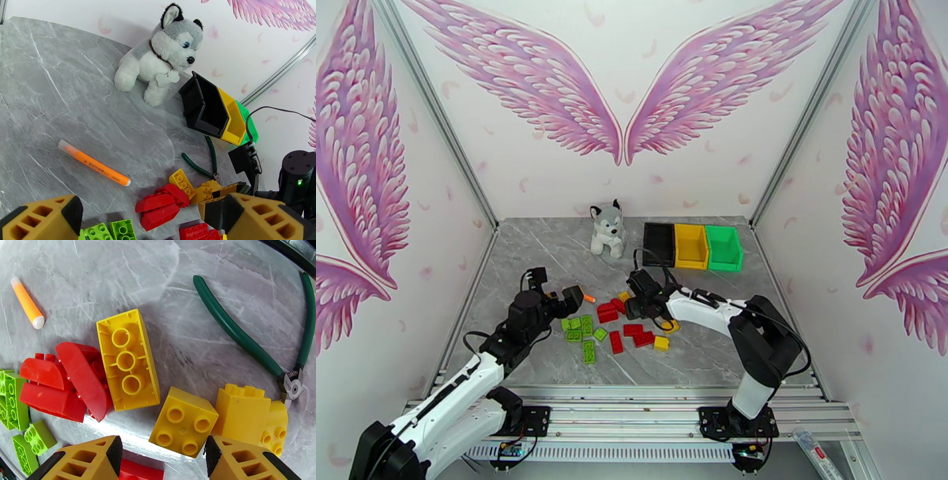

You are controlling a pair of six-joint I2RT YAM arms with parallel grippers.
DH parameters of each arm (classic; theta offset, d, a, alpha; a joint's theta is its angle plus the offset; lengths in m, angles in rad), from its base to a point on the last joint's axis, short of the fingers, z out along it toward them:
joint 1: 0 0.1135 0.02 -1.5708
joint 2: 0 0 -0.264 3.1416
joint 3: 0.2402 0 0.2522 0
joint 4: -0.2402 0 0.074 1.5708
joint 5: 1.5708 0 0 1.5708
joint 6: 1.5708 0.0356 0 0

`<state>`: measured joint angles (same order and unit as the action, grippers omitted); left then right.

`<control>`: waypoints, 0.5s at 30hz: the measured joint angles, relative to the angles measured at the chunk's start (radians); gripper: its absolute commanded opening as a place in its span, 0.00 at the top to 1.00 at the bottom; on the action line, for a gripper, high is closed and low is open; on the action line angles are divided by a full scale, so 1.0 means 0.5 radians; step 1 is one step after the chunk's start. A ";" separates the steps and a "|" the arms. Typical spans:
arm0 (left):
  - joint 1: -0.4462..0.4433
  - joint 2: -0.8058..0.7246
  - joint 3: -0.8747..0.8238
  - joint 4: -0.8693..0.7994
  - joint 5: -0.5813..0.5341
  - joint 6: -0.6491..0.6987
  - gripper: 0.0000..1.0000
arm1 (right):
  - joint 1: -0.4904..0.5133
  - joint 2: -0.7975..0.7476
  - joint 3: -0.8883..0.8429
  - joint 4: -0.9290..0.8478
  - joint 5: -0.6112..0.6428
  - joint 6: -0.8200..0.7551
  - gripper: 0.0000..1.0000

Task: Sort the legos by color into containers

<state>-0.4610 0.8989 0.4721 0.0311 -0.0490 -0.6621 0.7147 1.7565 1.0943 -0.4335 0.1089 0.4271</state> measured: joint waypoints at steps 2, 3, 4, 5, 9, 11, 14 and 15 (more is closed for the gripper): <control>0.000 0.022 -0.001 0.001 0.001 0.001 0.01 | 0.000 0.026 0.021 -0.002 0.015 0.000 0.39; 0.000 0.033 -0.001 0.001 0.001 0.000 0.01 | 0.000 0.041 0.031 -0.002 0.026 0.000 0.40; 0.000 0.045 0.000 0.001 0.002 0.000 0.01 | 0.000 0.057 0.041 -0.003 0.035 0.000 0.41; 0.000 0.053 0.000 0.001 0.002 0.001 0.01 | 0.000 0.077 0.052 -0.004 0.047 0.000 0.42; 0.000 0.072 -0.001 0.001 0.005 0.000 0.01 | 0.000 0.125 0.095 -0.009 0.084 0.001 0.46; 0.000 0.074 -0.001 0.001 0.005 0.001 0.01 | 0.000 0.129 0.101 -0.011 0.099 0.004 0.47; 0.000 0.078 0.000 0.004 0.008 -0.001 0.01 | 0.000 0.137 0.106 -0.011 0.130 0.007 0.48; 0.000 0.083 0.000 0.006 0.008 0.000 0.01 | 0.000 0.143 0.111 -0.013 0.140 0.006 0.49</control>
<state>-0.4610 0.9405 0.4721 0.0341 -0.0448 -0.6621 0.7147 1.8278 1.1500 -0.4400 0.1791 0.4301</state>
